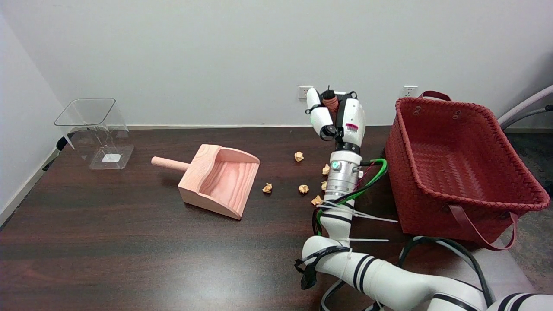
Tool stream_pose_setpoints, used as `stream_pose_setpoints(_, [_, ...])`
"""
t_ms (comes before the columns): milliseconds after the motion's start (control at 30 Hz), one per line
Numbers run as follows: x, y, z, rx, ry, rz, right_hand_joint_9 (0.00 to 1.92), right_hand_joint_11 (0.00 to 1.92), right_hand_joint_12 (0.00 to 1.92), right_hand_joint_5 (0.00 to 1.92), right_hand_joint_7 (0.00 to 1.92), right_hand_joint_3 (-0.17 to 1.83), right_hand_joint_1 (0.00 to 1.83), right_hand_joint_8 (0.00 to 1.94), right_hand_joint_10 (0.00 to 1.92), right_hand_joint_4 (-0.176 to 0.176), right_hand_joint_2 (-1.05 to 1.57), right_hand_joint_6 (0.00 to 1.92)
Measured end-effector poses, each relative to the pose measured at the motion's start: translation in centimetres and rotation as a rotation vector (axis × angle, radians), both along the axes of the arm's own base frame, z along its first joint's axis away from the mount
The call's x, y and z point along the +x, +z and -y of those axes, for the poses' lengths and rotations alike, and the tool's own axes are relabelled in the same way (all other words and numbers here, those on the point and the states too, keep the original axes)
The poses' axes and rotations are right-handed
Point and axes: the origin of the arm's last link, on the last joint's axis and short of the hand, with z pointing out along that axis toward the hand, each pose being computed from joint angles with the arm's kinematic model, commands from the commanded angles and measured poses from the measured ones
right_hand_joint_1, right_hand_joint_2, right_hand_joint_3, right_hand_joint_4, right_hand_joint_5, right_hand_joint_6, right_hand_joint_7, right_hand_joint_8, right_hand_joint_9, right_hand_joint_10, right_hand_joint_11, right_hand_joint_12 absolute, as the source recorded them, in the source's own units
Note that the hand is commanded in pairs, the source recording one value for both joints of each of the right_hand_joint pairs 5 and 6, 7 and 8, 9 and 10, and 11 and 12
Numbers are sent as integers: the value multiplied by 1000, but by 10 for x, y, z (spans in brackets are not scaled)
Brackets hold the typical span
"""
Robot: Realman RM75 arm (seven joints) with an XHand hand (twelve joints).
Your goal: Sweep the paper balls into the dustpan.
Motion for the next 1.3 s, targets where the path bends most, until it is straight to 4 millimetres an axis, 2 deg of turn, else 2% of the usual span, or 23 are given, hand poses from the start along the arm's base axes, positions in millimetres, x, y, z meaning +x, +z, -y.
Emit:
stream_pose_setpoints(233, [-20, -1, 4, 26, -59, 69, 1920, 1920, 1920, 1920, 1920, -99, 644, 1920, 1920, 0, 1571, 1920])
stream_pose_setpoints(433, [-28, -3, 9, 51, -78, 119, 1920, 1920, 1920, 1920, 1920, -136, 650, 1920, 1920, 0, 1571, 1920])
stream_pose_setpoints(833, [-28, -15, 23, 97, -86, 201, 1920, 1920, 1920, 1920, 1920, -153, 663, 1920, 1920, 0, 1571, 1920])
stream_pose_setpoints(1300, [-24, -36, 28, 133, -68, 318, 1920, 1920, 1920, 1920, 1920, -105, 626, 1920, 1920, 0, 1571, 1920])
